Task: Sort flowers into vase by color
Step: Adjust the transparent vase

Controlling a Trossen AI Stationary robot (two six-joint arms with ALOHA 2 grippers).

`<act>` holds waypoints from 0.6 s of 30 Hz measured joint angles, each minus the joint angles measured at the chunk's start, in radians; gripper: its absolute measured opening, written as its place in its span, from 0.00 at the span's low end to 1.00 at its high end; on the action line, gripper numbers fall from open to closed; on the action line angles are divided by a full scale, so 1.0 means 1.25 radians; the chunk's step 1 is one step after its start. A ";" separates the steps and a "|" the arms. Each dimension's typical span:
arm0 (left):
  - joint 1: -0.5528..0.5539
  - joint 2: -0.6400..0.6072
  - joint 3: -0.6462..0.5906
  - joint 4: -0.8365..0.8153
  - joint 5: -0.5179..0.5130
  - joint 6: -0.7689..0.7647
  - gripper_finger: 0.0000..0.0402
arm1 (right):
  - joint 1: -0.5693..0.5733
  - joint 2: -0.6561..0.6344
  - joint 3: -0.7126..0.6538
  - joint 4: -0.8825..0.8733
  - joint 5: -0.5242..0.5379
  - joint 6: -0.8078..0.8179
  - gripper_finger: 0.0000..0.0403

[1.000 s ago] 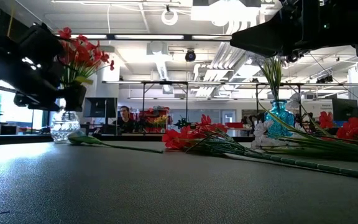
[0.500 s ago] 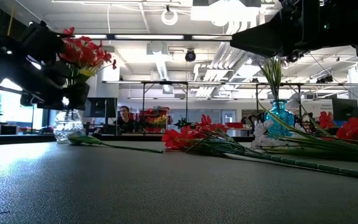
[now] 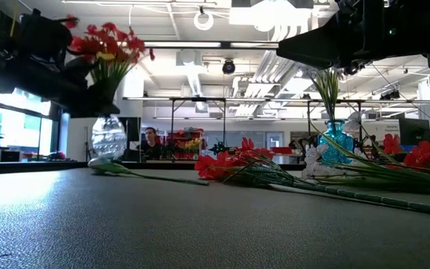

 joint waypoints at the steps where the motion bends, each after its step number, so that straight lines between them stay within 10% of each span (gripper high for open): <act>1: 0.000 0.000 0.000 0.016 0.001 0.012 0.33 | 0.000 0.000 0.000 0.000 0.000 0.000 0.42; 9: 0.068 0.059 0.107 0.017 0.110 0.058 0.33 | 0.000 0.000 0.000 0.009 0.000 0.000 0.42; 18: 0.133 0.366 0.298 0.013 0.263 0.156 0.33 | 0.000 0.000 0.000 0.009 0.000 0.000 0.42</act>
